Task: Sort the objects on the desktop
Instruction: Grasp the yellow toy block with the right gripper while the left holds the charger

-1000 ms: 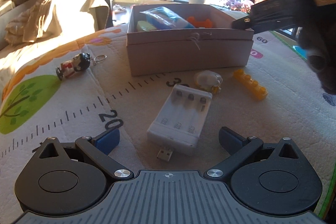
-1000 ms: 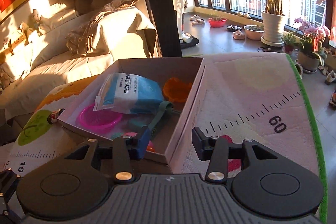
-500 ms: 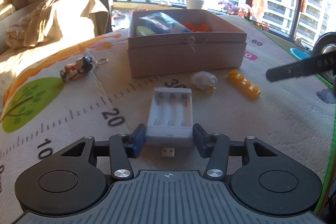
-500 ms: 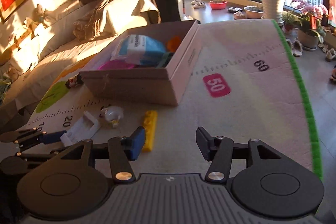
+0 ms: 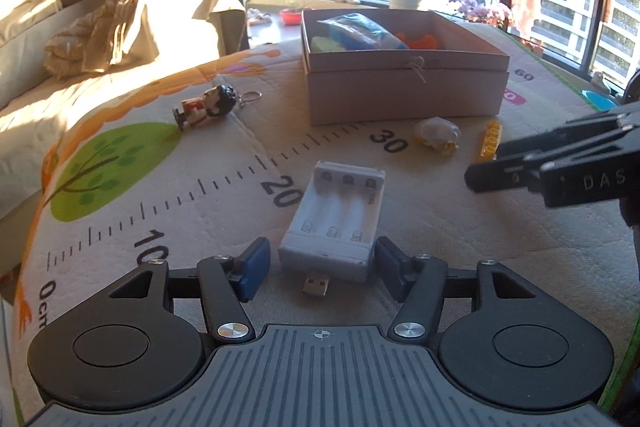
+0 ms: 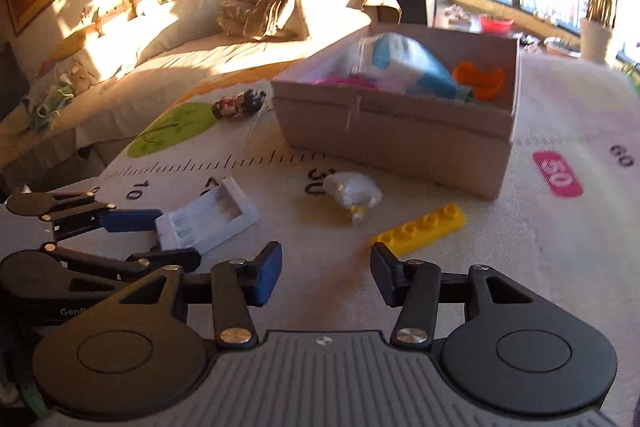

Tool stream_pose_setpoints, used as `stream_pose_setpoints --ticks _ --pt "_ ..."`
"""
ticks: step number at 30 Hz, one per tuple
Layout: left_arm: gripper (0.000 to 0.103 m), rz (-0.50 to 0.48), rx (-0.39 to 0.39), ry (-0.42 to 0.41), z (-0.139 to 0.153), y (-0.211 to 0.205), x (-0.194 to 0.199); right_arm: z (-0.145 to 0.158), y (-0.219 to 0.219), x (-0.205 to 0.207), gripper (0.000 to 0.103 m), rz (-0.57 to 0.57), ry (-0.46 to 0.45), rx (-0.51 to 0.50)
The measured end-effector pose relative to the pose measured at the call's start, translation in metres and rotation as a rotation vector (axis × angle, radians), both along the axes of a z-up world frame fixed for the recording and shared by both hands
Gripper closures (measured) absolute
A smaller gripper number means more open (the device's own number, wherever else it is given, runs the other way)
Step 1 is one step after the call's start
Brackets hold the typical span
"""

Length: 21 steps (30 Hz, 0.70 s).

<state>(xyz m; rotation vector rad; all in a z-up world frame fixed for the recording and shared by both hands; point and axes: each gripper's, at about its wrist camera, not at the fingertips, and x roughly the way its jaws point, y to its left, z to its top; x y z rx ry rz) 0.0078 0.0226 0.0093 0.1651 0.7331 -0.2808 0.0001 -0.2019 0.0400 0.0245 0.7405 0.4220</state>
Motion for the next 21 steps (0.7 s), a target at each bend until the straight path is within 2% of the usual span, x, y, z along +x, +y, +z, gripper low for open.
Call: stream_pose_setpoints --ticks 4,7,9,11,15,17,21 --pt "0.035 0.002 0.000 0.006 0.000 -0.001 0.001 0.006 -0.008 0.005 0.039 -0.036 -0.054 -0.047" --pt "0.031 -0.001 -0.002 0.008 0.000 -0.003 0.002 0.001 -0.017 0.014 0.030 -0.062 -0.044 -0.064" --pt "0.028 -0.017 -0.010 0.013 -0.001 -0.005 0.002 -0.003 -0.022 0.021 0.018 -0.055 -0.035 -0.073" --pt "0.025 -0.042 -0.017 0.020 -0.001 -0.008 0.000 -0.008 -0.025 0.028 0.014 -0.026 -0.030 -0.093" --pt "0.021 -0.106 -0.054 0.039 0.000 -0.016 -0.007 -0.016 -0.028 0.040 0.014 0.000 -0.030 -0.117" --pt "0.020 -0.103 -0.046 0.034 0.000 -0.020 -0.008 -0.017 -0.028 0.042 0.016 0.004 -0.040 -0.124" --pt "0.020 -0.065 -0.022 0.031 0.000 -0.025 0.001 -0.014 -0.022 0.032 0.039 0.033 -0.060 -0.155"
